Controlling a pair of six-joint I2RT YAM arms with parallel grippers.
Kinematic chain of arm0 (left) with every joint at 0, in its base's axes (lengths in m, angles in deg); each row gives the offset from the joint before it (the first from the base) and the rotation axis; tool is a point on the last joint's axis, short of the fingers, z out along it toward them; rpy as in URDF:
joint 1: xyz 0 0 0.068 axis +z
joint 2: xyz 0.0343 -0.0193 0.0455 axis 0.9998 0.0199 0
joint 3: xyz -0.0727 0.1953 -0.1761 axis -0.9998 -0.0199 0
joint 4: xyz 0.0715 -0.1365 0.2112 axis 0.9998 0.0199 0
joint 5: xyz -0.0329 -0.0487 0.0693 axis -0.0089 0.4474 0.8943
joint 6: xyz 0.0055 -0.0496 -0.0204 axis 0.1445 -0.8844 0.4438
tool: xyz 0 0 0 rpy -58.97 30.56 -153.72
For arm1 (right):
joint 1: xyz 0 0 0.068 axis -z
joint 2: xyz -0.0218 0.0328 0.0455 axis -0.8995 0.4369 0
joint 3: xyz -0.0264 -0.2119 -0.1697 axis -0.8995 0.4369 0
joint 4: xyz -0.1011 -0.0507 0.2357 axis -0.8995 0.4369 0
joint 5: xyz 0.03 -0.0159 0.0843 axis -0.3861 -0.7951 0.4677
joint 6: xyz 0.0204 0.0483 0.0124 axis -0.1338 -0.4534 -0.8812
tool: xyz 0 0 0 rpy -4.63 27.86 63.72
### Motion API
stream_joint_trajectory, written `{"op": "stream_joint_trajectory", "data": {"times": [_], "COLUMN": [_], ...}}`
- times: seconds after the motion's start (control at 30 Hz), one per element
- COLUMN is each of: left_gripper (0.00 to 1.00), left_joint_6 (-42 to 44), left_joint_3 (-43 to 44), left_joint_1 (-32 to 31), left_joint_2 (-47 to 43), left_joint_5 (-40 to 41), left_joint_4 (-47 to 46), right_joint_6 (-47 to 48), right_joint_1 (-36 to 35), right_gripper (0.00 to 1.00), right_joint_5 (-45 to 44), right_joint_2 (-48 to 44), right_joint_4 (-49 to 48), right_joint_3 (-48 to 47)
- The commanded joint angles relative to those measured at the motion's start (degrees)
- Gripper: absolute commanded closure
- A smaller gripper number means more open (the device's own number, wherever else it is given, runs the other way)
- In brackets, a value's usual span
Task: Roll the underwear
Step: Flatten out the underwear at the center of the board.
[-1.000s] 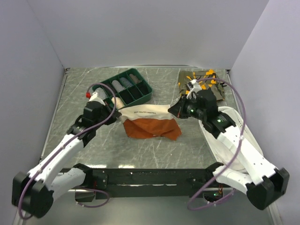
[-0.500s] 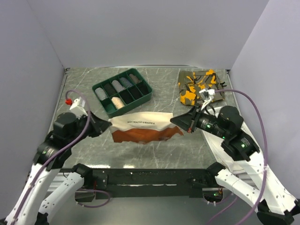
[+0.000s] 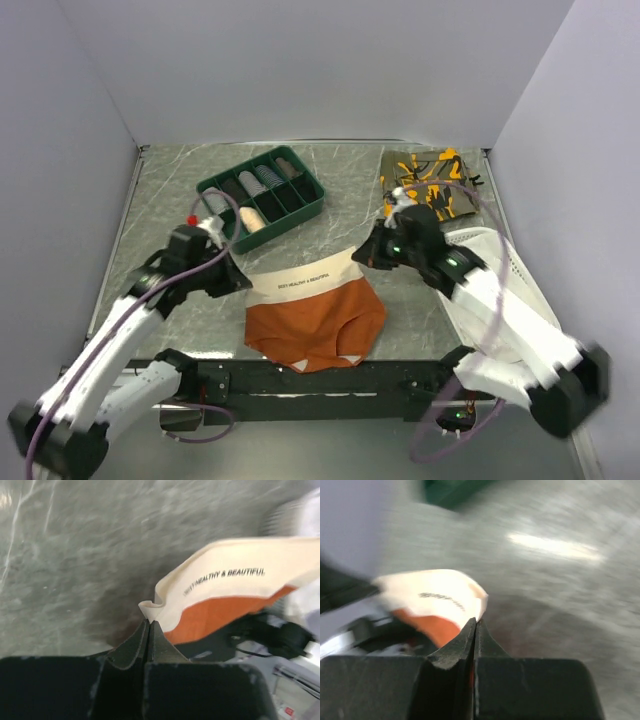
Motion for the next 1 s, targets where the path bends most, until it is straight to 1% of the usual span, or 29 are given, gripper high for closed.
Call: {"op": "stream_joint_trajectory", "data": {"times": [0.0,0.03,0.07,0.1,0.13,0.17,0.27,0.37,0.47,0.63,0.7,0.73,0.77,0.8,0.83,0.87,0.9,0.93,0.97], "left_gripper": [0.99,0.99,0.99,0.99,0.99,0.99,0.99,0.99,0.99,0.99,0.99,0.94,0.86,0.82,0.74,0.53,0.43,0.3,0.26], "left_joint_6": [2.9,2.7,2.6,2.5,2.6,2.6,3.0,4.2,4.9,4.9,4.8,4.8,4.7,4.6,4.6,4.6,4.6,4.5,4.5], "left_joint_3": [-5.7,-6.0,-6.7,-6.9,-6.5,-5.9,-4.1,-1.5,-0.2,1.5,2.2,2.6,3.3,3.7,3.7,3.9,3.7,2.8,2.1], "left_joint_1": [0.1,0.1,0.1,0.1,0.1,0.1,0.1,0.1,0.2,0.2,0.2,0.2,0.2,0.2,0.2,0.2,0.2,0.2,0.2], "left_joint_2": [10.1,12.0,13.9,17.6,19.6,23.1,27.9,34.8,38.4,41.8,42.7,43.2,44.0,44.3,44.4,44.0,43.3,42.4,39.8], "left_joint_5": [0.2,0.8,1.0,0.6,1.3,1.2,2.4,4.1,6.0,11.0,12.5,12.6,12.6,14.4,16.1,17.3,18.0,19.2,19.2], "left_joint_4": [-14.9,-17.0,-19.3,-23.6,-25.0,-26.4,-30.6,-31.1,-31.9,-32.2,-31.5,-30.8,-30.2,-28.7,-27.9,-27.0,-26.6,-26.4,-26.9], "right_joint_6": [4.1,4.7,4.8,4.9,5.0,5.0,5.2,5.8,6.3,7.3,8.6,9.1,9.4,9.5,9.5,9.5,9.3,9.2,9.1], "right_joint_1": [2.0,2.4,2.8,3.2,4.0,4.3,5.4,7.0,8.5,11.1,11.4,11.4,11.4,11.4,11.3,11.4,11.3,11.5,11.3], "right_gripper": [1.0,1.0,1.0,1.0,1.0,1.0,1.0,1.0,1.0,1.0,1.0,0.96,0.92,0.89,0.82,0.76,0.63,0.46,0.31], "right_joint_5": [-8.3,-8.2,-8.2,-7.8,-7.0,-7.2,-7.0,-6.5,-6.3,-5.0,-4.8,-4.8,-4.7,-5.1,-6.4,-7.0,-7.8,-9.1,-9.4], "right_joint_2": [13.0,18.3,20.7,22.8,26.7,28.4,33.2,36.8,39.4,43.7,45.7,47.6,48.3,48.7,48.8,48.3,47.6,45.9,44.8], "right_joint_4": [-4.2,-6.5,-7.7,-8.7,-10.4,-11.2,-13.1,-13.8,-14.6,-15.4,-14.0,-12.3,-11.9,-11.6,-11.1,-11.0,-11.1,-10.9,-11.0], "right_joint_3": [1.6,1.3,0.7,0.2,-0.3,-1.3,-3.5,-5.8,-7.3,-9.8,-12.9,-14.2,-15.8,-16.4,-16.7,-16.7,-16.6,-16.0,-15.5]}}
